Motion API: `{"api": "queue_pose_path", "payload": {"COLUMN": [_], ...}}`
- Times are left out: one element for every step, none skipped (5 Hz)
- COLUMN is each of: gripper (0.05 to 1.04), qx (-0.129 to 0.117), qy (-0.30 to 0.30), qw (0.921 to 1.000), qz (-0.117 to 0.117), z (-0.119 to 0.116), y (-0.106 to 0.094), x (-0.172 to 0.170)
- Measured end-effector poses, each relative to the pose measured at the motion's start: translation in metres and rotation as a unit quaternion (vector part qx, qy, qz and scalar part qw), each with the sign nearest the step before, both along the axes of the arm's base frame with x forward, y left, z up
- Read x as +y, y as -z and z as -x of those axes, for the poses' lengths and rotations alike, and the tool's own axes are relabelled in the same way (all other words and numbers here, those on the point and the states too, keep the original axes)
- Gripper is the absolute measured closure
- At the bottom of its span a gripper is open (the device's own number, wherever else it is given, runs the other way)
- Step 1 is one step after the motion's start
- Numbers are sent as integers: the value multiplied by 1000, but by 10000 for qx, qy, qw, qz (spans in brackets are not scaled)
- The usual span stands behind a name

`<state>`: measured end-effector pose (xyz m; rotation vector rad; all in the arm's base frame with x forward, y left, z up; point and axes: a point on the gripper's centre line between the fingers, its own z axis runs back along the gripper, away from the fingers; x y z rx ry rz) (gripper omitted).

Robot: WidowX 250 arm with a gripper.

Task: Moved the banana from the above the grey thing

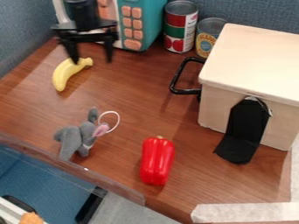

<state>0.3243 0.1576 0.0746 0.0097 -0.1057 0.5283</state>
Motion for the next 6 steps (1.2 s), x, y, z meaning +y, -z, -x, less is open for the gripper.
{"api": "queue_pose_path", "payload": {"gripper": [83,83,83,136,422,531], "qx": [-154,-85,477,901,936,820], "qy": [-102,-216,-171,-124,-146,-116], "qw": [9994,9980,9969,9949,9946,9957], "qz": [-290,-596,-603,-445,-415,-424], "z": [13,14,7,2,0,6], "y": [-1,5,31,61,62,54], "x": [40,60,63,63,64,57]}}
